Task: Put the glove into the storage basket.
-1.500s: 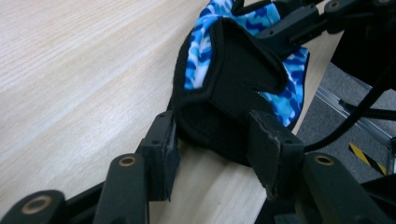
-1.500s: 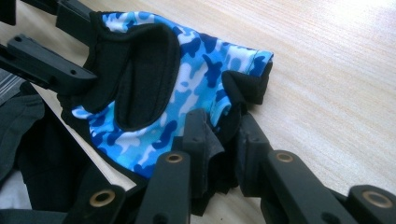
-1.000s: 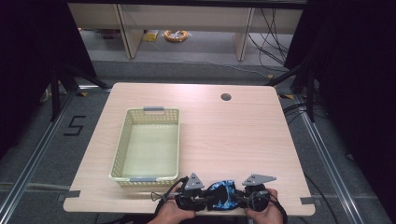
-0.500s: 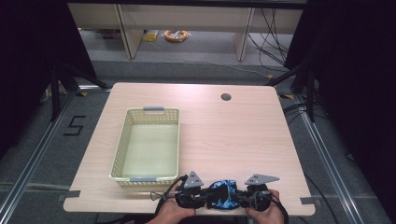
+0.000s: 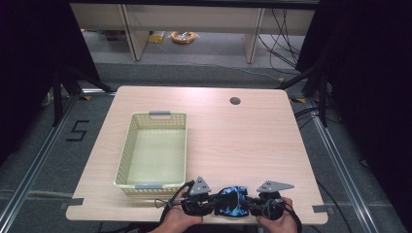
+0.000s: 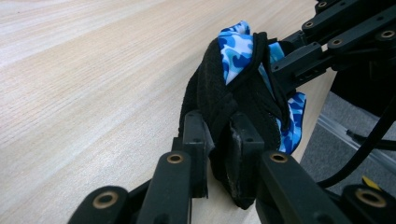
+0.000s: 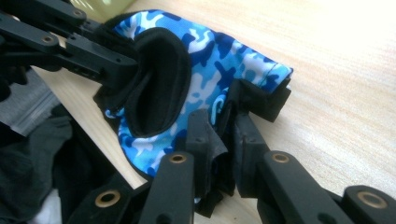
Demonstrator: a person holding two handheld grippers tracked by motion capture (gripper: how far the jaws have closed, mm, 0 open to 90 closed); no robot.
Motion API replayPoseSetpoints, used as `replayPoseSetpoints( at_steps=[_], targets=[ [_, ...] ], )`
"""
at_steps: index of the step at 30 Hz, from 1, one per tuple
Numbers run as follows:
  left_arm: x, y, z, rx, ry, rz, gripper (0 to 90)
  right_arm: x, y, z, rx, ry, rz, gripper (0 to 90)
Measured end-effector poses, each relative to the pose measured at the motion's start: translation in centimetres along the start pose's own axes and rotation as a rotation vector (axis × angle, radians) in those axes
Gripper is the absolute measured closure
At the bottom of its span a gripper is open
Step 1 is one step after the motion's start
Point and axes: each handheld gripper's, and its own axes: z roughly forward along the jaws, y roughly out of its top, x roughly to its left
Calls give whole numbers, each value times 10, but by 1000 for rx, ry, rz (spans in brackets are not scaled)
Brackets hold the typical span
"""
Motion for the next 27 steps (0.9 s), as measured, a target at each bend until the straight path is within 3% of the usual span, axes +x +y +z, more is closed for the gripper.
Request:
replayPoseSetpoints(
  at_steps=[4, 6, 7, 8, 11, 16, 17, 18, 23, 25, 26, 27],
  targets=[
    [-3, 7, -12, -29, -16, 1, 797, 3, 2, -8, -58, 51, 15, 805],
    [-2, 9, -15, -29, -24, 16, 797, 4, 3, -10, -53, 48, 20, 805],
    [-3, 10, -17, -45, -16, -5, 799, 4, 3, -11, -72, 41, 12, 805],
    [-3, 11, -19, -47, -16, -4, 800, 4, 3, -11, -86, 79, 27, 806],
    [-1, 17, -27, -59, -33, -16, 802, 5, 5, -15, -111, 110, 48, 808],
    [0, 26, -39, -87, -39, 5, 803, 16, 16, -28, -109, 114, 46, 811],
    [0, 29, -42, -90, -35, 1, 804, 17, 20, -29, -130, 117, 35, 811],
    [0, 32, -46, -94, -35, 3, 805, 19, 23, -32, -128, 127, 52, 811],
    [9, 50, -68, -116, -40, 11, 804, 28, 52, -40, -145, 113, -37, 811],
    [11, 52, -71, -117, -33, 5, 804, 31, 57, -39, -148, 113, -27, 812],
    [14, 53, -74, -119, -34, -1, 804, 30, 62, -38, -157, 105, -68, 812],
    [15, 55, -78, -119, -21, -13, 804, 35, 66, -39, -134, 113, -31, 812]
  ],
)
